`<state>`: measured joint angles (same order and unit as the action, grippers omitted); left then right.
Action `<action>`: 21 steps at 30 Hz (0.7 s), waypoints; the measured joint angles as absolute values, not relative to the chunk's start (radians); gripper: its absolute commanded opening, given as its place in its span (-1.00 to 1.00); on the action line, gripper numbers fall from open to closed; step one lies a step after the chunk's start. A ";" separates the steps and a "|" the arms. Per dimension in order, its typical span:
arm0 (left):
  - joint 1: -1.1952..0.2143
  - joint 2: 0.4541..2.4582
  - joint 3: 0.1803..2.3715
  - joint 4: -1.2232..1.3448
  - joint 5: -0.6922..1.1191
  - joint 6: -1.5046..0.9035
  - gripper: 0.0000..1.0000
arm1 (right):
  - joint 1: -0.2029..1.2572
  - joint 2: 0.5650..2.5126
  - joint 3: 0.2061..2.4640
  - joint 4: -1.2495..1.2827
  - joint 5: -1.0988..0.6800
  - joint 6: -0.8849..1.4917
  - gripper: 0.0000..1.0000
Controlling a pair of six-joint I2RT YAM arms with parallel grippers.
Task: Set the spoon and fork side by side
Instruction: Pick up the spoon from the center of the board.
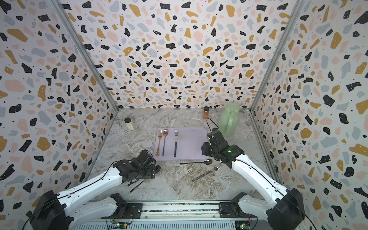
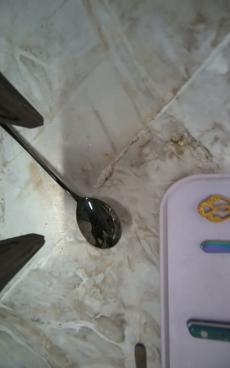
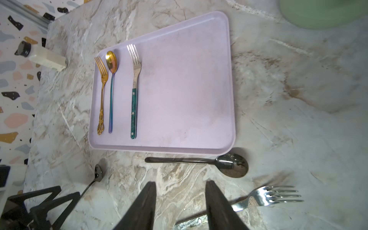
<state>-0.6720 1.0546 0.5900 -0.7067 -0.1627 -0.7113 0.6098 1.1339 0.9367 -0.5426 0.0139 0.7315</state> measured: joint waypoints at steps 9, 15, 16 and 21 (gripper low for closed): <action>-0.635 1.071 0.494 -0.641 -0.078 -0.743 0.91 | 0.655 1.134 0.952 -0.567 0.012 0.744 0.05; -0.635 1.073 0.469 -0.600 -0.027 -0.747 0.87 | 0.656 1.135 0.955 -0.571 0.012 0.744 0.05; -0.635 1.071 0.468 -0.595 -0.021 -0.749 0.87 | 0.656 1.136 0.955 -0.571 0.012 0.744 0.04; -0.683 1.065 0.463 -0.551 0.009 -0.778 0.81 | 0.657 1.155 0.963 -0.573 0.012 0.749 0.03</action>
